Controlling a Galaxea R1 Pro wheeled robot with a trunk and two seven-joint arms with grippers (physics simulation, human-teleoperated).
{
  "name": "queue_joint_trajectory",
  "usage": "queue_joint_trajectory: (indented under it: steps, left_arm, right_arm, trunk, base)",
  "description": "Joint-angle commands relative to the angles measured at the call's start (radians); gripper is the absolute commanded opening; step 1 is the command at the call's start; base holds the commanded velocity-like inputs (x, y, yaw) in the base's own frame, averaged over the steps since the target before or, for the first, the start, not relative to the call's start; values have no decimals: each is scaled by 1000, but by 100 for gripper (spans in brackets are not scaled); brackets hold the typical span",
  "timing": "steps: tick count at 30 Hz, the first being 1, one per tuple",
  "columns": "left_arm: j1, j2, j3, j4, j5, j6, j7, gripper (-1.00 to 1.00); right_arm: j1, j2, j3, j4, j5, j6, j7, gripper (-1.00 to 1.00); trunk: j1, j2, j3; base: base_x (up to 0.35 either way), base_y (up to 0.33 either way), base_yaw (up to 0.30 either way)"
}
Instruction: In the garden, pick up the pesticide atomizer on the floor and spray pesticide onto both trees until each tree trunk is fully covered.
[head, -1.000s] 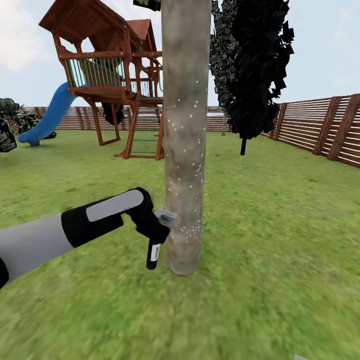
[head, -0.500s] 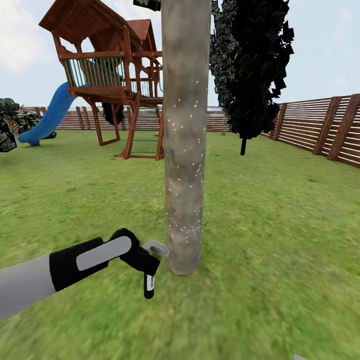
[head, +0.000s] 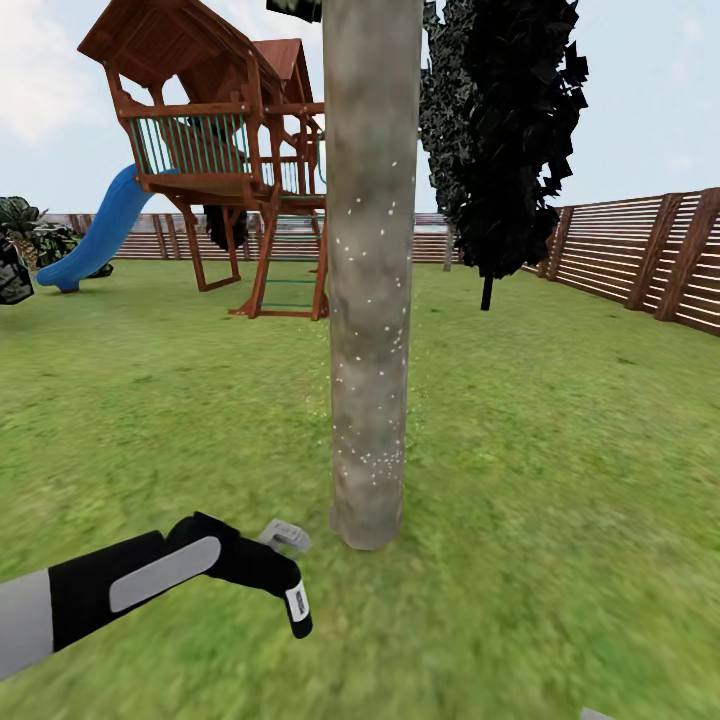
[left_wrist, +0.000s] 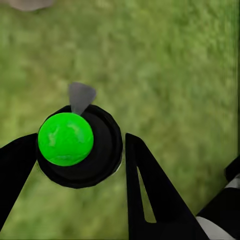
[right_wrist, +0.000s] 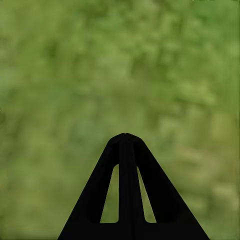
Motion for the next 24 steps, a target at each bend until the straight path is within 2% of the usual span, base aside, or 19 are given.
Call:
queue_joint_trajectory:
  steps: [1,8,12,16,18,19,20,21,24]
  left_arm:
    - [-1,4,-2,-2,10,-3,1,-100]
    - [-1,16,-2,2,8,-39,-51,-100]
    - [24,16,-4,51,6,-93,-180,-100]
    - [33,15,-5,80,0,-140,-267,-100]
    - [49,15,-5,115,-48,-164,-332,-100]
    - [61,15,-5,152,-82,-178,-396,-100]
    - [67,15,-5,180,-95,-197,-435,-100]
    - [73,13,-5,222,-110,-254,-474,-100]
    - [80,12,-5,262,-150,-340,-512,-100]
  right_arm:
    - [0,0,4,-3,-9,4,-5,-100]
    - [0,0,8,-3,-10,4,-2,-100]
    - [-1,-1,5,-3,-10,4,35,-100]
    - [-1,-2,4,-3,-10,4,46,-100]
    - [-1,-2,4,-3,-10,4,48,-100]
    - [-1,-2,4,-4,-10,4,49,-100]
    - [-1,-2,4,-4,-10,4,49,-100]
    - [-1,-2,4,-4,-10,4,49,-100]
    - [-1,-5,4,-4,-10,5,49,-100]
  trunk:
    - [0,0,-1]
    - [0,0,-1]
    - [0,0,-1]
    - [0,0,-1]
    - [0,0,-1]
    - [0,0,-1]
    - [0,0,-1]
    - [0,0,-1]
    - [0,0,-1]
  base:
    - [0,0,0]
    - [0,0,0]
    - [0,0,0]
    - [0,0,0]
    - [0,0,0]
    - [0,0,0]
    - [0,0,0]
    - [0,0,0]
    - [0,0,0]
